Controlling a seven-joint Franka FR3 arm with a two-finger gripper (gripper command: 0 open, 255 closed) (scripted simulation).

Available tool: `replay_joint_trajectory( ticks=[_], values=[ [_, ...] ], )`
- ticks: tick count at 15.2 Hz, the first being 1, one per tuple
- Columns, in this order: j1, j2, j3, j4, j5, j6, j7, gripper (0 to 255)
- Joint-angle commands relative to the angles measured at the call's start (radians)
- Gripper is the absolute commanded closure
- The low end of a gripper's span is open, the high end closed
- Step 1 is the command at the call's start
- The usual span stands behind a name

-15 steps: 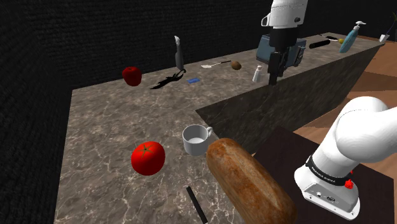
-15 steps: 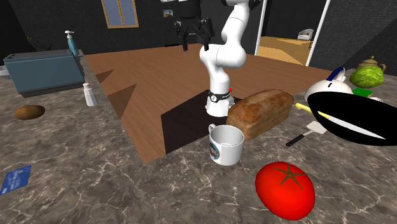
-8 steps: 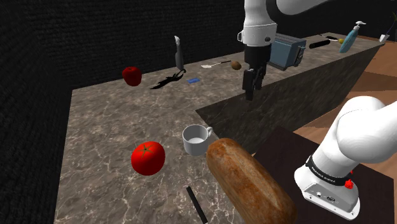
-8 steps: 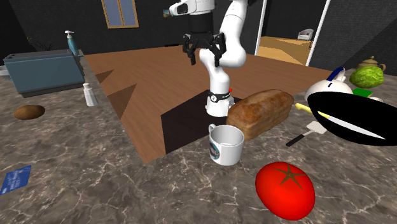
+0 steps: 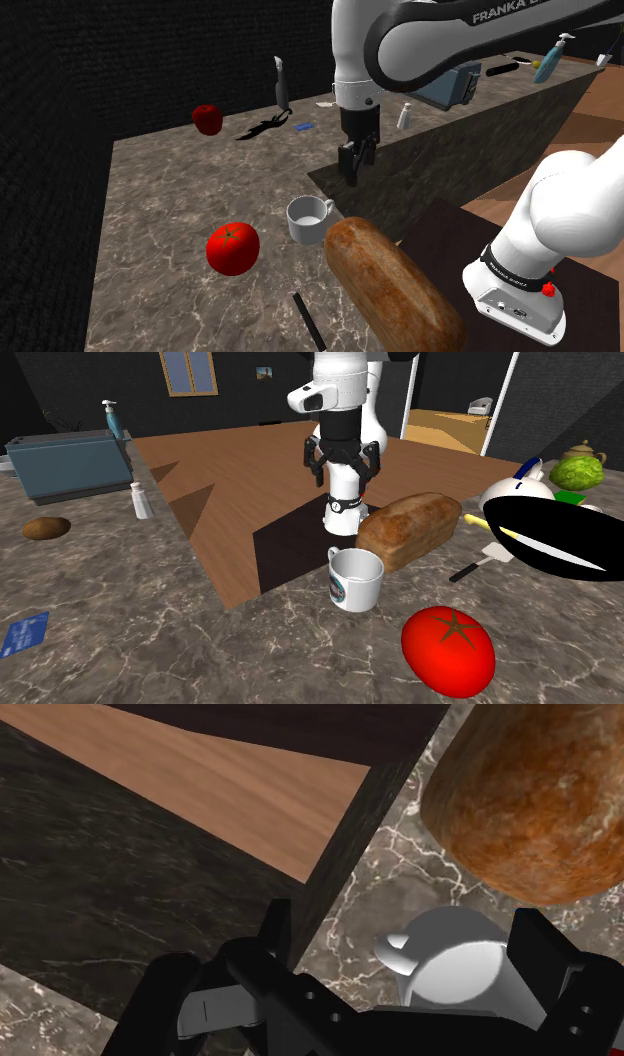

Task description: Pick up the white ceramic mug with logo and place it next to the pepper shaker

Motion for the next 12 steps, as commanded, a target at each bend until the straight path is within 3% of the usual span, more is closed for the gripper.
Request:
replay_joint_trajectory(
  ticks=[1, 6, 12],
  values=[
    [0.006, 0.076, 0.043, 0.038, -0.009, 0.043, 0.047, 0],
    [0.017, 0.264, 0.129, 0.131, -0.072, 0.131, 0.163, 0],
    [0.052, 0.516, 0.195, 0.285, -0.212, 0.193, 0.324, 0]
  ],
)
